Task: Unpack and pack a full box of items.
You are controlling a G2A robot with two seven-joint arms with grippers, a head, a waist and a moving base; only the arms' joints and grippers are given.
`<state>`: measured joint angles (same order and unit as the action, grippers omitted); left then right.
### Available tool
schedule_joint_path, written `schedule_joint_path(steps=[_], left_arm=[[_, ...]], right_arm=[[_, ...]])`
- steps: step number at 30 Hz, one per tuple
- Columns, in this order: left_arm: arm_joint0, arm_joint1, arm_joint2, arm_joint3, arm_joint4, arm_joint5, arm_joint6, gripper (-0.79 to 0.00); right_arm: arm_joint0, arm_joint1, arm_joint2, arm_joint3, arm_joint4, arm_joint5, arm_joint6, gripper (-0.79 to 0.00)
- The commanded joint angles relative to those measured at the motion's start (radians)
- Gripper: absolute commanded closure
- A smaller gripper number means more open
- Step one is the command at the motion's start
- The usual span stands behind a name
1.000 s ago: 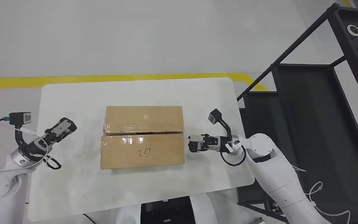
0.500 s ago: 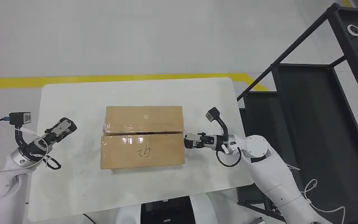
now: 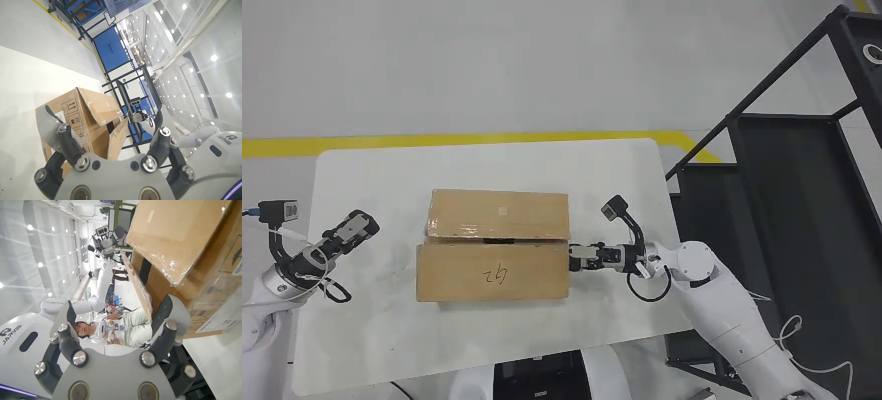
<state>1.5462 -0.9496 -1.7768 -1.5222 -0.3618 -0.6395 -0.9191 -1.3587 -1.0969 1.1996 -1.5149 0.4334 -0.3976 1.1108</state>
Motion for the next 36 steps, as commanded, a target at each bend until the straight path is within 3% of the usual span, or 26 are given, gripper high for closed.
schedule_joint_path(steps=[1,10,19,36], left_arm=[[0.000,0.000,0.000,0.000,0.000,0.000,0.000,-0.785],[0.000,0.000,0.000,0.000,0.000,0.000,0.000,-0.785],[0.000,0.000,0.000,0.000,0.000,0.000,0.000,-0.785],[0.000,0.000,0.000,0.000,0.000,0.000,0.000,-0.785]], right_arm=[[0.008,-0.002,-0.010,0.016,0.021,-0.005,0.018,-0.785],[0.048,-0.007,-0.020,0.064,0.193,-0.035,0.125,-0.785],[0.040,-0.005,-0.025,0.013,0.269,-0.016,0.220,-0.785],[-0.075,0.013,-0.088,-0.211,0.066,0.090,0.213,-0.785]])
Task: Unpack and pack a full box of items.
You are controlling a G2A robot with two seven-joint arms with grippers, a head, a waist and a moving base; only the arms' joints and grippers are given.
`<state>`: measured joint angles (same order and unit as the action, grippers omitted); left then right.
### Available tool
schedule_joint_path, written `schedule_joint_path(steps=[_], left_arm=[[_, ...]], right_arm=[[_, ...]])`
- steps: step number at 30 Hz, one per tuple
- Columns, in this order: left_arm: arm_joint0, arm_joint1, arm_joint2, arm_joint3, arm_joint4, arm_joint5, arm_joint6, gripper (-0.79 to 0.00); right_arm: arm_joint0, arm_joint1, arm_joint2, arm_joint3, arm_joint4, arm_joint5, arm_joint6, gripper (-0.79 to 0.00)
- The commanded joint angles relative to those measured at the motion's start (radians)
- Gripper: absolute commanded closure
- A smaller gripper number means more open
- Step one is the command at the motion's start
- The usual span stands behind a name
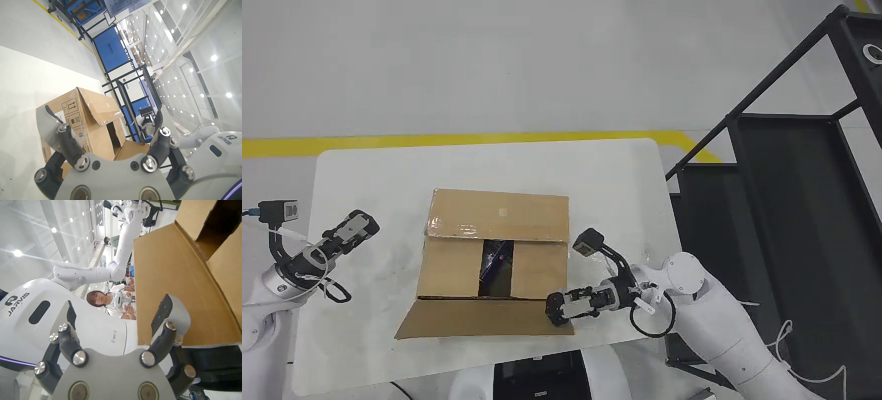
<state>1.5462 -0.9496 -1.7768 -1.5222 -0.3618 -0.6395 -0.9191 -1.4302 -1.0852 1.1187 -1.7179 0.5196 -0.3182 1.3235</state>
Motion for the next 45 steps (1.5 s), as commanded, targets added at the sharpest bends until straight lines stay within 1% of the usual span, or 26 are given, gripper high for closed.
schedule_joint_path(steps=[1,7,14,22,25,26,31,33,36,38,41,42,44,45], left_arm=[[0.000,0.000,0.000,0.000,0.000,0.000,0.000,-0.785],[0.000,0.000,0.000,0.000,0.000,0.000,0.000,-0.785],[0.000,0.000,0.000,0.000,0.000,0.000,0.000,-0.785],[0.000,0.000,0.000,0.000,0.000,0.000,0.000,-0.785],[0.000,0.000,0.000,0.000,0.000,0.000,0.000,-0.785],[0.000,0.000,0.000,0.000,0.000,0.000,0.000,-0.785],[0.000,0.000,0.000,0.000,0.000,0.000,0.000,-0.785],[0.000,0.000,0.000,0.000,0.000,0.000,0.000,-0.785],[0.000,0.000,0.000,0.000,0.000,0.000,0.000,-0.785],[0.000,0.000,0.000,0.000,0.000,0.000,0.000,-0.785],[0.000,0.000,0.000,0.000,0.000,0.000,0.000,-0.785],[0.000,0.000,0.000,0.000,0.000,0.000,0.000,-0.785],[0.000,0.000,0.000,0.000,0.000,0.000,0.000,-0.785],[0.000,0.000,0.000,0.000,0.000,0.000,0.000,-0.785]], right_arm=[[-0.008,0.002,-0.016,-0.019,-0.046,0.019,-0.004,-0.785],[-0.034,0.003,-0.087,-0.052,-0.205,0.047,-0.052,-0.785],[-0.050,0.002,-0.142,-0.064,-0.361,0.027,-0.149,-0.785],[-0.084,0.005,-0.177,-0.066,-0.614,-0.003,-0.329,-0.785],[-0.090,0.005,-0.183,-0.057,-0.679,-0.015,-0.401,-0.785],[-0.092,0.006,-0.183,-0.057,-0.728,-0.017,-0.428,-0.785],[-0.109,0.007,-0.198,-0.064,-0.791,-0.031,-0.492,-0.785],[-0.114,0.009,-0.200,-0.073,-0.788,-0.037,-0.500,-0.785],[-0.125,0.013,-0.195,-0.104,-0.717,-0.054,-0.478,-0.785],[-0.128,0.017,-0.182,-0.126,-0.629,-0.051,-0.437,-0.785],[-0.117,0.024,-0.144,-0.145,-0.510,-0.006,-0.392,-0.785],[-0.113,0.025,-0.128,-0.151,-0.459,0.005,-0.403,-0.785],[-0.111,0.023,-0.101,-0.129,-0.295,0.036,-0.423,-0.785],[-0.097,0.023,-0.086,-0.117,-0.265,0.054,-0.427,-0.785]])
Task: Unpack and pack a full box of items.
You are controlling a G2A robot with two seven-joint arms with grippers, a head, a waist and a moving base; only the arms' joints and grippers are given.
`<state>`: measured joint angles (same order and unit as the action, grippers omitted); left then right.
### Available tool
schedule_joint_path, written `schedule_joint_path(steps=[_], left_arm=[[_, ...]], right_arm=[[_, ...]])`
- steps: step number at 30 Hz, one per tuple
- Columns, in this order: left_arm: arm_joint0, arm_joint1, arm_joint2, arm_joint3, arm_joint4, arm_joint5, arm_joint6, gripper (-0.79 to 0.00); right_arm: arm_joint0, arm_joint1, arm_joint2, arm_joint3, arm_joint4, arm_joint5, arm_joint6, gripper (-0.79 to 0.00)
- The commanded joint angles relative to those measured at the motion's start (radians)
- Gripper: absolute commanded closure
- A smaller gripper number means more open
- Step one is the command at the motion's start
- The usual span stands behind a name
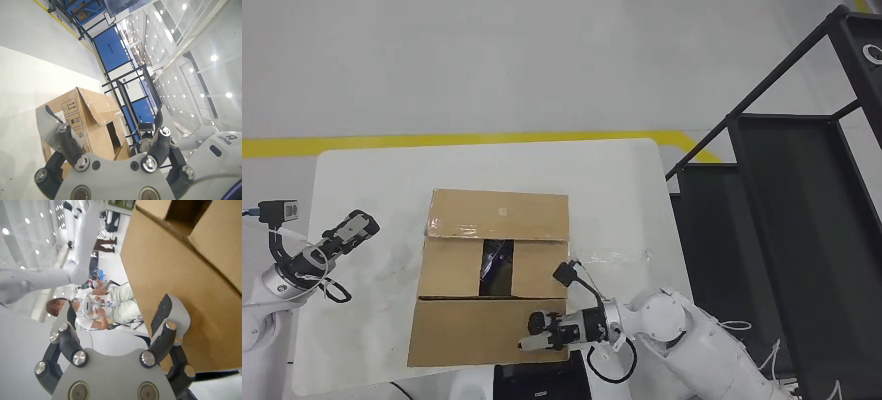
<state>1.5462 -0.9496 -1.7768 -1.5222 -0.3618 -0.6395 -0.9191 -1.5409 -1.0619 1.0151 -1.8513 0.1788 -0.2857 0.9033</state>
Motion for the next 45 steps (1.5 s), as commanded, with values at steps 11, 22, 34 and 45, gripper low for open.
schedule_joint_path(steps=[11,22,34,45], left_arm=[[0.000,0.000,0.000,0.000,0.000,0.000,0.000,-0.785],[0.000,0.000,0.000,0.000,0.000,0.000,0.000,-0.785],[0.000,0.000,0.000,0.000,0.000,0.000,0.000,-0.785],[0.000,0.000,0.000,0.000,0.000,0.000,0.000,-0.785]], right_arm=[[0.102,-0.019,0.047,0.191,0.245,0.119,-0.159,-0.785],[0.172,-0.035,0.079,0.256,0.293,0.004,-0.225,-0.785],[0.320,-0.077,0.024,0.343,0.275,-0.203,-0.302,-0.785],[0.525,-0.134,-0.058,0.556,0.166,-0.227,-0.444,-0.785]])
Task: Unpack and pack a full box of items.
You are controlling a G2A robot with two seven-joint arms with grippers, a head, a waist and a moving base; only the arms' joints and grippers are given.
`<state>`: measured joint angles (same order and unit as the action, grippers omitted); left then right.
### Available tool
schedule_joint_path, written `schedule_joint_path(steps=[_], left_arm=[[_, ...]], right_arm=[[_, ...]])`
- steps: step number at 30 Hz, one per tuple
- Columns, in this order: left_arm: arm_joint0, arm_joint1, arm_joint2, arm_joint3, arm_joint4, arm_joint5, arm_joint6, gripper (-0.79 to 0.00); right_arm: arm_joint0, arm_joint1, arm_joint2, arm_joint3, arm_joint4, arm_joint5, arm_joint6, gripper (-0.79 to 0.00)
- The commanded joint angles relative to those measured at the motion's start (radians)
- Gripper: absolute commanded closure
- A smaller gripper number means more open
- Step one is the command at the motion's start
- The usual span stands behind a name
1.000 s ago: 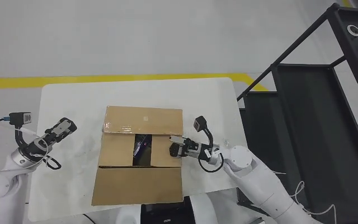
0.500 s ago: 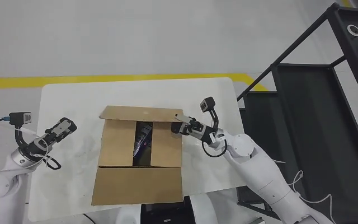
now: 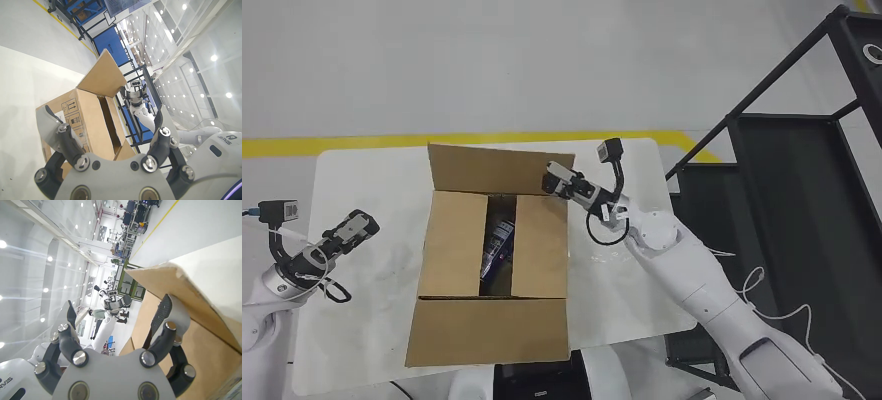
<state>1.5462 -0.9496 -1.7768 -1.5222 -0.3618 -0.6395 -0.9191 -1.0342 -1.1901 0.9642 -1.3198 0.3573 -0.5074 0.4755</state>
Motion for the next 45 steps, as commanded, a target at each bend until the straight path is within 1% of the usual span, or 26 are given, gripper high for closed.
schedule_joint_path(steps=[1,5,12,15,24,26,28,30,32,34,36,39,41,43,45], left_arm=[[0.000,0.000,0.000,0.000,0.000,0.000,0.000,-0.785],[0.000,0.000,0.000,0.000,0.000,0.000,0.000,-0.785],[0.000,0.000,0.000,0.000,0.000,0.000,0.000,-0.785],[0.000,0.000,0.000,0.000,0.000,0.000,0.000,-0.785],[0.000,0.000,0.000,0.000,0.000,0.000,0.000,-0.785],[0.000,0.000,0.000,0.000,0.000,0.000,0.000,-0.785],[0.000,0.000,0.000,0.000,0.000,0.000,0.000,-0.785],[0.000,0.000,0.000,0.000,0.000,0.000,0.000,-0.785],[0.000,0.000,0.000,0.000,0.000,0.000,0.000,-0.785],[0.000,0.000,0.000,0.000,0.000,0.000,0.000,-0.785],[0.000,0.000,0.000,0.000,0.000,0.000,0.000,-0.785],[0.000,0.000,0.000,0.000,0.000,0.000,0.000,-0.785],[0.000,0.000,0.000,0.000,0.000,0.000,0.000,-0.785],[0.000,0.000,0.000,0.000,0.000,0.000,0.000,-0.785],[0.000,0.000,0.000,0.000,0.000,0.000,0.000,-0.785]], right_arm=[[0.030,-0.011,-0.015,0.043,-0.016,-0.007,-0.031,-0.785],[0.068,-0.030,-0.036,0.109,-0.047,-0.008,-0.088,-0.785],[0.110,-0.055,-0.075,0.206,-0.174,0.065,-0.177,-0.785],[0.124,-0.065,-0.086,0.240,-0.191,0.085,-0.185,-0.785],[0.145,-0.087,-0.105,0.299,-0.225,0.098,-0.173,-0.785],[0.147,-0.091,-0.100,0.300,-0.217,0.083,-0.171,-0.785],[0.145,-0.091,-0.086,0.283,-0.213,0.047,-0.172,-0.785],[0.141,-0.087,-0.065,0.246,-0.204,0.020,-0.161,-0.785],[0.131,-0.080,-0.040,0.191,-0.206,0.017,-0.139,-0.785],[0.117,-0.072,-0.017,0.122,-0.196,0.056,-0.090,-0.785],[0.100,-0.063,0.002,0.049,-0.172,0.126,-0.015,-0.785],[0.066,-0.049,0.030,-0.069,-0.136,0.269,0.093,-0.785],[0.028,-0.040,0.037,-0.151,-0.116,0.383,0.165,-0.785],[-0.014,-0.030,0.048,-0.226,-0.117,0.478,0.203,-0.785],[-0.061,-0.023,0.050,-0.294,-0.127,0.547,0.223,-0.785]])
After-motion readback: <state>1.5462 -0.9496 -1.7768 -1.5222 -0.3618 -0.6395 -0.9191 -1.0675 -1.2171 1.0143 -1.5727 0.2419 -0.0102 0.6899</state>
